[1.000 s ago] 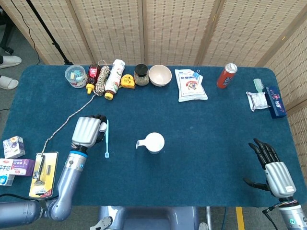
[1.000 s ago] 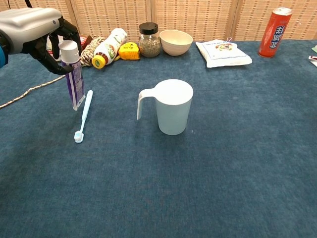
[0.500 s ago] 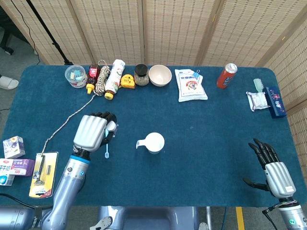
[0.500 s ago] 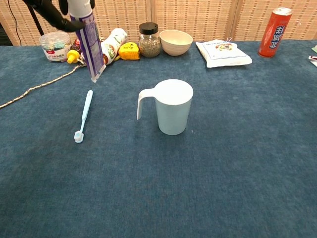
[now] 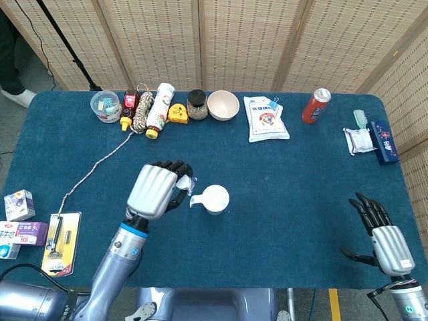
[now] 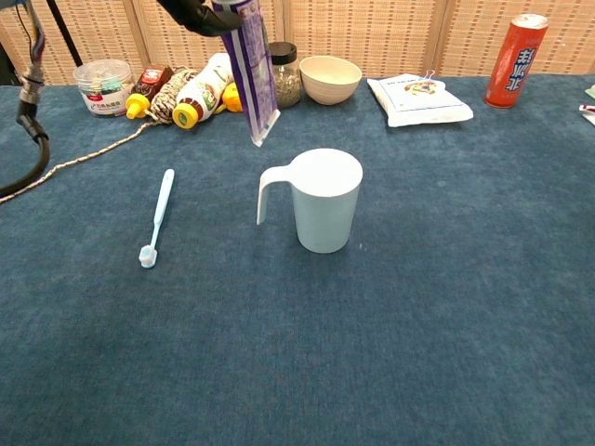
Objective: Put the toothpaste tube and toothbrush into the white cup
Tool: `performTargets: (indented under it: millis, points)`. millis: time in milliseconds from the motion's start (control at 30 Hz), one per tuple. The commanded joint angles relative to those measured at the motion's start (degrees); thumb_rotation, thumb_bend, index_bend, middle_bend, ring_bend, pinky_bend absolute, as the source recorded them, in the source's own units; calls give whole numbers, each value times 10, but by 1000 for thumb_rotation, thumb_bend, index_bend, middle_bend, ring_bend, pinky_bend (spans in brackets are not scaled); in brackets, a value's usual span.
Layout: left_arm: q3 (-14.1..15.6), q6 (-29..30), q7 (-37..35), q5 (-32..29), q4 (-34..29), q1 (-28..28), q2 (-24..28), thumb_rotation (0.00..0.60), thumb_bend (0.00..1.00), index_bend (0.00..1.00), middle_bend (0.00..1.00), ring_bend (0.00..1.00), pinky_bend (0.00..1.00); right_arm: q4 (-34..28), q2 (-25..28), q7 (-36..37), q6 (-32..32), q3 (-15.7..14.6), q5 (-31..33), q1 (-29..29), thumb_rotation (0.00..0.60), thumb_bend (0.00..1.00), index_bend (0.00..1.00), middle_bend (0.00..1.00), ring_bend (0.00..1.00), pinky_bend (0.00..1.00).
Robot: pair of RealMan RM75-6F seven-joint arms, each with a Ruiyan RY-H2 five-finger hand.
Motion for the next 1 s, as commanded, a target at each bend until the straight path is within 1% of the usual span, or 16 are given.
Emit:
performTargets:
  millis: [33,167,333,1000]
  points:
    - [-1,-12,-16,-5,21,-11,-18,600,422,642,480,495,560,0,0,1,-1,0,1,0,600,72,0,0,0,55]
    - [-3,-20,-40,0,44,-17,-36,600,421,641,480,492,560,1,0,2,-3,0,1,1,600,71,0,0,0,55]
    - [-4,-29,-44,-10,71,-29,-56,600,421,641,480,489,560,2,-1,3,-5,1,2,1,600,72,0,0,0,55]
    - [5,-66,-82,-23,132,-49,-86,600,421,641,480,487,561,3,-1,4,-8,1,3,3,600,72,0,0,0,55]
